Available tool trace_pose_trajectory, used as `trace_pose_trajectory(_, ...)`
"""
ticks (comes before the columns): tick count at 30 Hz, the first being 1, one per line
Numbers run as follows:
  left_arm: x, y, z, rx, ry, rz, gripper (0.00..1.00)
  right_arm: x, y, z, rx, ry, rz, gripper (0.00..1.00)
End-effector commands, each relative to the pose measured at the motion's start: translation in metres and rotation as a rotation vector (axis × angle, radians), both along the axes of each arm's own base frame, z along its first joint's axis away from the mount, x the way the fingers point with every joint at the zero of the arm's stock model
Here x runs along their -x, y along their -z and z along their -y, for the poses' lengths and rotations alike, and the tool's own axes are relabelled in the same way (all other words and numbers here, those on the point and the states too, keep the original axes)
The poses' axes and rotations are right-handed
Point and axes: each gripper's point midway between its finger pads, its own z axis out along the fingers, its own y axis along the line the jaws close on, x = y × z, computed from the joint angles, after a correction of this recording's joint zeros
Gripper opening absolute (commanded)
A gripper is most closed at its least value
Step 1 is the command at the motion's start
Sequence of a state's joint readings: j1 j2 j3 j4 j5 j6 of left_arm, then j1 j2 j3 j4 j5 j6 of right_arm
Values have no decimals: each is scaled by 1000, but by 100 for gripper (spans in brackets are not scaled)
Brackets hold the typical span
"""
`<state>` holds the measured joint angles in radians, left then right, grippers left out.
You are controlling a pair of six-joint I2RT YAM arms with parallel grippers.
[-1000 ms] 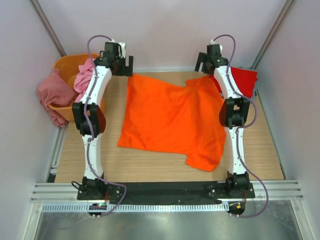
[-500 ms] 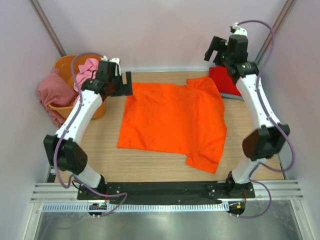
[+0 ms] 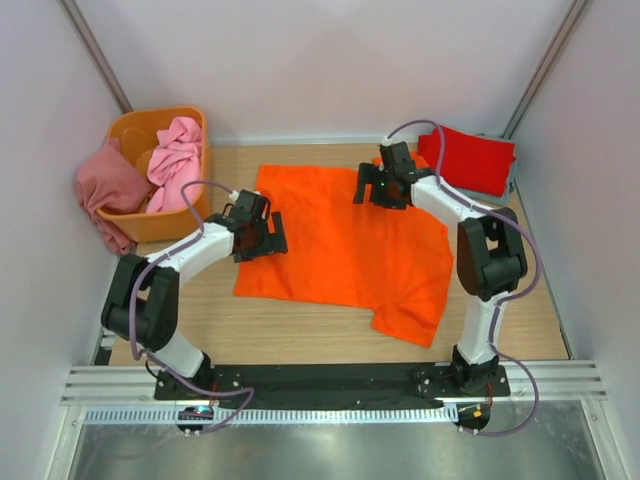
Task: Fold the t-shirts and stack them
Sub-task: Flatten the tshirt out
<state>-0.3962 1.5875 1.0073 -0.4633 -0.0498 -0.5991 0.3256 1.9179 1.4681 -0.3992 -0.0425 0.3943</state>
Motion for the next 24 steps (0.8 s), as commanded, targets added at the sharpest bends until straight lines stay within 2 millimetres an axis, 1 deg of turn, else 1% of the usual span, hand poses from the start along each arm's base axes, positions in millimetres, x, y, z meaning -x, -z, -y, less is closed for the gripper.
trace_pose_trajectory(1,-14,9,-5,23,-111,60,95,-27,-23,-14,1,-25,91,95)
trace_pose_trajectory(2,-12,13,-7,19,-119,57,95,-33,-9,-17,12,-31,71,94)
trace_pose_trajectory(3,-4,22,-11,8,-127,36,95,-34,-1,-21,18,-39,59,95)
trace_pose_trajectory(4,-1,21,-11,16,-139,39,95,-41,-2,-25,15,-46,64,94)
trace_pose_trajectory(5,-1,21,-12,22,-154,51,95,-42,16,-28,24,-52,31,94)
trace_pose_trajectory(6,11,30,-14,20,-161,36,95,-43,24,-32,29,-60,18,94)
trace_pose_trajectory(7,13,25,-13,45,-179,56,95,-49,22,-37,26,-68,30,93)
trace_pose_trajectory(8,15,25,-14,45,-194,74,95,-49,37,-40,35,-74,6,93)
trace_pose_trajectory(9,26,31,-16,39,-198,61,95,-51,40,-42,37,-76,3,93)
trace_pose_trajectory(10,30,32,-17,36,-206,63,95,-54,40,-49,37,-86,11,93)
trace_pose_trajectory(11,37,32,-22,29,-225,70,95,-54,45,-51,37,-89,3,93)
trace_pose_trajectory(12,42,33,-24,21,-231,68,94,-53,55,-55,37,-94,-13,93)
trace_pose_trajectory(13,50,33,-29,8,-245,57,93,-54,55,-62,34,-106,-11,93)
trace_pose_trajectory(14,58,31,-33,14,-276,65,93,-54,58,-66,36,-115,-15,93)
trace_pose_trajectory(15,62,28,-39,6,-298,84,93,-53,68,-70,40,-122,-29,93)
trace_pose_trajectory(16,69,27,-43,6,-315,82,93,-54,67,-76,39,-133,-25,93)
trace_pose_trajectory(17,75,19,-47,29,-346,110,93,-51,70,-82,42,-145,-32,93)
trace_pose_trajectory(18,77,16,-52,19,-365,129,93,-53,74,-86,41,-150,-34,93)
trace_pose_trajectory(19,82,13,-56,11,-371,130,93,-49,76,-92,42,-160,-43,93)
trace_pose_trajectory(20,81,4,-59,14,-370,166,94,-49,78,-93,46,-157,-45,93)
trace_pose_trajectory(22,82,-1,-68,-24,-374,181,95,-49,80,-99,29,-156,-44,93)
trace_pose_trajectory(24,81,-6,-70,-49,-359,190,96,-49,78,-108,15,-173,-35,93)
